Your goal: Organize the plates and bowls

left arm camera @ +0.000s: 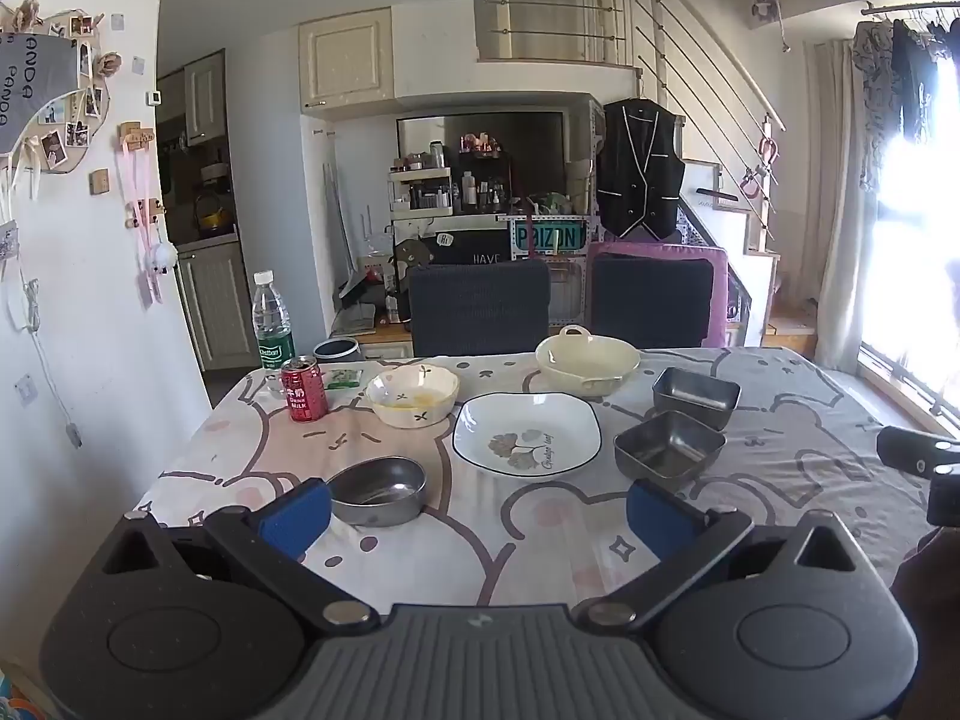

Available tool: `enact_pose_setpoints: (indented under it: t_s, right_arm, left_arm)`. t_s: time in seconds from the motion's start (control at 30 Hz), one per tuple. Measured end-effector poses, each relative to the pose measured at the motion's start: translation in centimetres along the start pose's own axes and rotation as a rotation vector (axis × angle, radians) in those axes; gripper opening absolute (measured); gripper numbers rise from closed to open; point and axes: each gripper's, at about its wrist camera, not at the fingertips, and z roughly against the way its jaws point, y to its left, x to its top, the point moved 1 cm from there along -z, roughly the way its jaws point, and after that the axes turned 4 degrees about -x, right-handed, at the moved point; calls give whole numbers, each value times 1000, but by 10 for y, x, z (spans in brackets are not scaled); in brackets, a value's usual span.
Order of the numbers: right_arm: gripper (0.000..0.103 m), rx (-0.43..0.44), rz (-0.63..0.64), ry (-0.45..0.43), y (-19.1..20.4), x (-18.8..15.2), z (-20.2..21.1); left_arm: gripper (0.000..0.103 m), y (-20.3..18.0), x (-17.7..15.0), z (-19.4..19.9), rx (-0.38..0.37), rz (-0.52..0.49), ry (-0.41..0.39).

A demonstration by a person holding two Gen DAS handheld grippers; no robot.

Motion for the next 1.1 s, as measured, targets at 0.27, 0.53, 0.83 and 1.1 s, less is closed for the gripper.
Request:
enact_pose_setpoints:
  t_s: [0.27,0.53,0.83,1.1]
  right_arm:
    - [103,1,-1,-1,0,0,0]
    - [103,3,4,1,0,0,0]
    - [103,8,8,2,3,-1,1]
    - [103,12,8,6,2,-1,-1]
  left_arm:
    - [103,1,0,1,2,-3,9]
    - [103,1,-1,1,-1,-2,10]
    - [103,1,0,0,-3,-1,12]
    - [103,1,0,0,-3,0,12]
